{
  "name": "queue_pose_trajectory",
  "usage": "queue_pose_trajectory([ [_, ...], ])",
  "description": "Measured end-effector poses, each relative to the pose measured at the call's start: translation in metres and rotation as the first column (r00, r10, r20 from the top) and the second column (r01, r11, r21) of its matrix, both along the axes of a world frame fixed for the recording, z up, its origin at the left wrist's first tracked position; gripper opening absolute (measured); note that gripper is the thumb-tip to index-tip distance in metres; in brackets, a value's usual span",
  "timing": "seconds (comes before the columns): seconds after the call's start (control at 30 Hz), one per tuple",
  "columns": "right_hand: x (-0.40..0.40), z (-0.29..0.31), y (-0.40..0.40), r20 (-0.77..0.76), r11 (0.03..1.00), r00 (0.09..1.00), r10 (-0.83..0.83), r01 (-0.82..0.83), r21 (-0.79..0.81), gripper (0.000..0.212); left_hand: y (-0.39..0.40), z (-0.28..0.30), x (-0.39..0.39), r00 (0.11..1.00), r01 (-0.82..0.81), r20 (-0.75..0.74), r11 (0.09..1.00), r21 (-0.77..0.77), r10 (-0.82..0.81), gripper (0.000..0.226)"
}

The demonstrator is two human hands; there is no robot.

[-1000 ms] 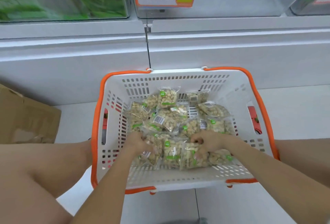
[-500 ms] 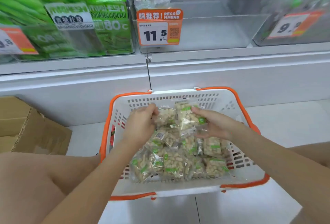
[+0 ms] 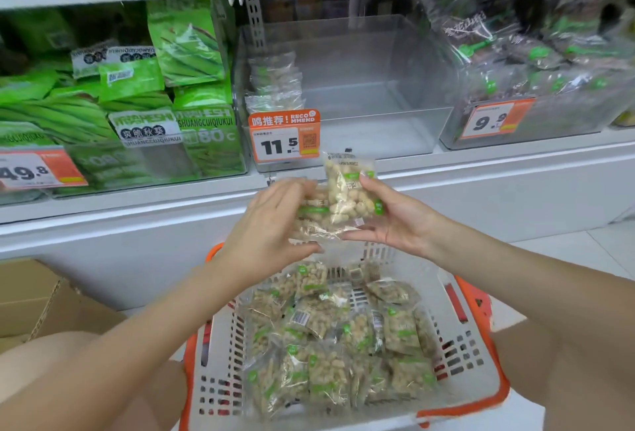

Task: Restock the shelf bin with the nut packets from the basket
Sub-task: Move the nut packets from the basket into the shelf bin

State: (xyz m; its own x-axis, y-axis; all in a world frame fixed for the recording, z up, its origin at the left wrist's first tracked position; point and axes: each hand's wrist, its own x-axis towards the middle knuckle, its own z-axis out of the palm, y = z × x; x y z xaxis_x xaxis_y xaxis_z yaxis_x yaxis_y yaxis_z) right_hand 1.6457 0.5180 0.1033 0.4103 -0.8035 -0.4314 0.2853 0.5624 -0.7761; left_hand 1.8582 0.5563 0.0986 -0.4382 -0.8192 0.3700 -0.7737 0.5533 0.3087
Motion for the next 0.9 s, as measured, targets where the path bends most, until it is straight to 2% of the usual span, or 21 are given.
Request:
queue_pose_trajectory([
  [0.07, -0.004, 0.003, -0.004, 0.005, 0.999, 1.0, -0.012, 0.012, -0.034, 0.072, -0.004, 0.009, 0.004, 0.977, -0.055, -0.189, 0.972, 0.228, 0.099, 0.095],
  [0.1, -0.005, 0.003, -0.007, 0.018, 0.999, 1.0, -0.015, 0.016, -0.037, 0.073, -0.005, 0.015, 0.005, 0.924, -0.05, -0.328, 0.913, 0.405, 0.196, 0.102],
  [0.17, -0.006, 0.002, -0.012, 0.037, 0.999, 0.999, -0.016, 0.018, -0.04, 0.074, -0.012, 0.024, 0.006, 0.724, 0.072, -0.521, 0.702, 0.709, 0.452, 0.108],
  [0.2, -0.004, 0.003, -0.013, 0.046, 0.999, 0.999, -0.013, 0.015, -0.04, 0.074, -0.016, 0.026, 0.006, 0.62, 0.158, -0.547, 0.593, 0.789, 0.562, 0.108],
  [0.23, -0.001, 0.002, -0.014, 0.05, 0.999, 0.999, -0.007, 0.009, -0.04, 0.073, -0.019, 0.026, 0.006, 0.546, 0.224, -0.542, 0.512, 0.829, 0.639, 0.101],
  [0.27, 0.002, 0.001, -0.014, 0.051, 0.999, 0.999, 0.002, -0.001, -0.037, 0.071, -0.021, 0.026, 0.006, 0.51, 0.252, -0.52, 0.458, 0.852, 0.686, 0.083],
  [0.33, 0.01, 0.002, -0.015, 0.005, 0.999, 1.0, 0.028, -0.028, -0.024, 0.064, -0.021, 0.025, 0.002, 0.487, 0.242, -0.463, 0.395, 0.886, 0.741, 0.042],
  [0.4, 0.016, 0.003, -0.017, -0.092, 0.999, 0.995, 0.03, -0.033, -0.022, 0.05, -0.021, 0.023, 0.002, 0.454, 0.222, -0.428, 0.367, 0.904, 0.781, 0.03],
  [0.47, 0.017, 0.004, -0.022, -0.186, 0.998, 0.982, 0.018, -0.029, -0.059, 0.041, -0.026, 0.019, 0.006, 0.415, 0.154, -0.426, 0.399, 0.904, 0.804, 0.033],
  [0.57, 0.016, 0.007, -0.029, -0.218, 0.997, 0.975, 0.031, -0.045, -0.057, 0.029, -0.031, 0.016, 0.007, 0.411, 0.02, -0.436, 0.47, 0.883, 0.801, 0.044],
  [0.63, 0.014, 0.011, -0.032, -0.248, 0.992, 0.964, 0.092, -0.109, -0.058, 0.029, -0.034, 0.017, 0.008, 0.405, 0.007, -0.446, 0.485, 0.874, 0.798, 0.043],
  [0.8, 0.006, 0.025, -0.03, -0.329, 0.908, 0.893, 0.308, -0.379, -0.177, 0.046, -0.029, 0.029, 0.02, 0.437, 0.132, -0.459, 0.45, 0.883, 0.773, 0.03],
  [0.87, 0.002, 0.032, -0.027, -0.384, 0.876, 0.866, 0.321, -0.426, -0.228, 0.045, -0.025, 0.033, 0.026, 0.424, 0.221, -0.491, 0.438, 0.871, 0.761, 0.029],
  [0.9, 0.001, 0.034, -0.025, -0.459, 0.85, 0.834, 0.307, -0.457, -0.261, 0.042, -0.024, 0.034, 0.027, 0.412, 0.266, -0.508, 0.433, 0.861, 0.756, 0.028],
])
